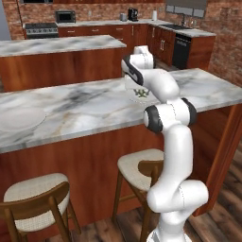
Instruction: Transport the fish and lime to the fridge. Place the fish on the rack containing meat and place the lime on the rack containing the vegetable, ensuring meats and vegetables are on different racks.
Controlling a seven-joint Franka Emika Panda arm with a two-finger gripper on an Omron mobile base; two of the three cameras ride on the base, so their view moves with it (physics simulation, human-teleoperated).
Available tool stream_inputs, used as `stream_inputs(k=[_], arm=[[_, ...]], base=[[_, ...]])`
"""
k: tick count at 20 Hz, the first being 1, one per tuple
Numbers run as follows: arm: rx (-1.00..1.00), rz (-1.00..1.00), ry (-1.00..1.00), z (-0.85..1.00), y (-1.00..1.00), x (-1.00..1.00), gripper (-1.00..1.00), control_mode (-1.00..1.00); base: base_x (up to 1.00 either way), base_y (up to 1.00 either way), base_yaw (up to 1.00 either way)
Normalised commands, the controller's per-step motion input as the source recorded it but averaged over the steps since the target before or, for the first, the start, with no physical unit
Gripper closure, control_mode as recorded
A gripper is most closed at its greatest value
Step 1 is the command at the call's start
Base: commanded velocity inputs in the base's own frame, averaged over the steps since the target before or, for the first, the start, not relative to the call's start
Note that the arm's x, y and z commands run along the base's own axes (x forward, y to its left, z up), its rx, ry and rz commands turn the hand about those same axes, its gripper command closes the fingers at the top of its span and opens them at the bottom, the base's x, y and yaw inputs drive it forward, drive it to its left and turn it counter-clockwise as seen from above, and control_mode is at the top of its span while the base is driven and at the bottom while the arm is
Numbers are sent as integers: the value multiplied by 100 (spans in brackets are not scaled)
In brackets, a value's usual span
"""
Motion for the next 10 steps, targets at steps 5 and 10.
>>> stream_inputs(k=[5,10], arm=[[3,-4,-3,33,0,-27,100,-100],[2,-1,-8,60,0,-53,100,-100]], base=[[0,0,0],[0,0,0]])
